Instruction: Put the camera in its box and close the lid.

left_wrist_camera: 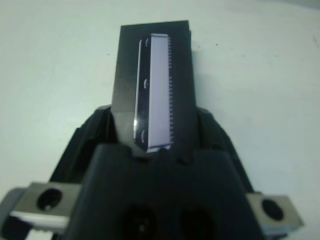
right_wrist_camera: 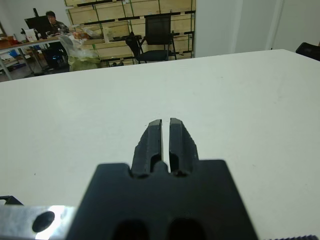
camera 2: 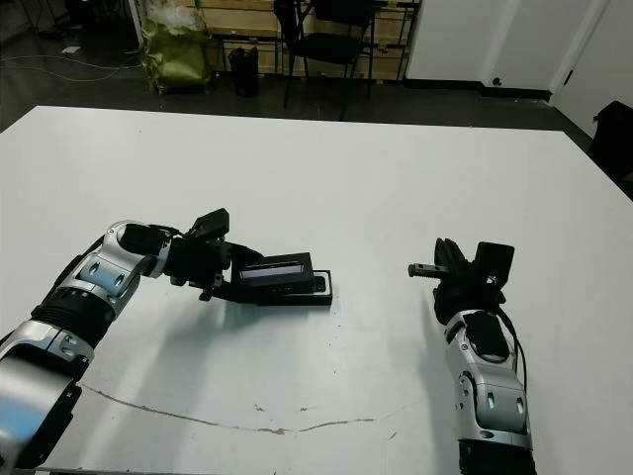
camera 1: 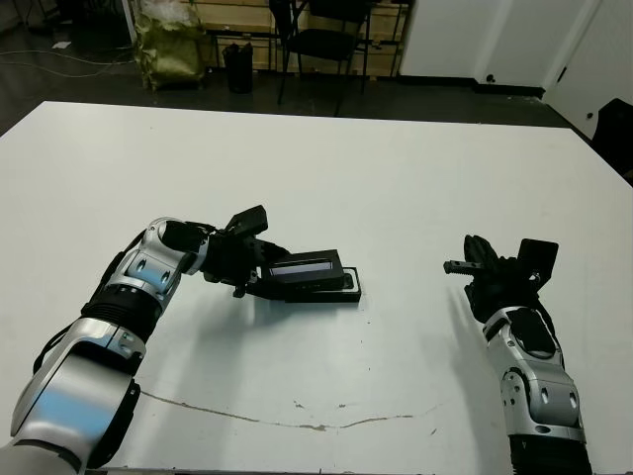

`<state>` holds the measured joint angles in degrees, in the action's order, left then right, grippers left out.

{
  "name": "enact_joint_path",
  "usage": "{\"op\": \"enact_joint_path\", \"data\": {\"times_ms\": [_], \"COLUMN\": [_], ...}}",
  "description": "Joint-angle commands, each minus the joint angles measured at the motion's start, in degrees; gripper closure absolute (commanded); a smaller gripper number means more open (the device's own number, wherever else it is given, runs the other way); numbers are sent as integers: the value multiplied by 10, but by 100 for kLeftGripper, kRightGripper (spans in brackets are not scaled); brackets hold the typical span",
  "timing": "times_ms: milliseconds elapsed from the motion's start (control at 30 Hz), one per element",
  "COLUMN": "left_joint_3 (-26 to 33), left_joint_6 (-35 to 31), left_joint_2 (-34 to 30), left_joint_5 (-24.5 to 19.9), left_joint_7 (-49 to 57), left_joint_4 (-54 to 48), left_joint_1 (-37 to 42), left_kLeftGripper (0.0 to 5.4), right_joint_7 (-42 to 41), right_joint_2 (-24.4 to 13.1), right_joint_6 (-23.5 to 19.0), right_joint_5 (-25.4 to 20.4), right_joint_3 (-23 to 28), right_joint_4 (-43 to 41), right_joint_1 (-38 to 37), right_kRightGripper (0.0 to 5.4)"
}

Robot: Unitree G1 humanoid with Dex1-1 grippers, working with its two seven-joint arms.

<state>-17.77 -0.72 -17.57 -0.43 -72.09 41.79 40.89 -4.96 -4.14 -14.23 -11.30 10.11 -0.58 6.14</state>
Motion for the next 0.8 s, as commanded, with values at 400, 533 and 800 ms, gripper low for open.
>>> {"op": "enact_joint_path", "data": {"times_ms": [400, 533, 800], "left_joint_3": [-3, -9, -15], "left_joint_6": [3, 4, 43], "left_joint_2": [19, 23, 33], "left_joint_5": [22, 31, 37], "left_joint_7": [31, 34, 27], "left_joint_4": [27, 37, 68], "left_joint_1": [11, 20, 27], "left_kLeftGripper": [267, 267, 267], "right_joint_7": [15, 15, 16], "right_joint_2": [-3, -5, 0], "right_joint_6": [-25, -25, -26], "right_joint_5": [1, 5, -4], "right_joint_3": [-2, -3, -2], "right_joint_4": [-11, -12, -34], "right_joint_1": [-5, -6, -15], "right_kRightGripper": [540, 540, 540]}}
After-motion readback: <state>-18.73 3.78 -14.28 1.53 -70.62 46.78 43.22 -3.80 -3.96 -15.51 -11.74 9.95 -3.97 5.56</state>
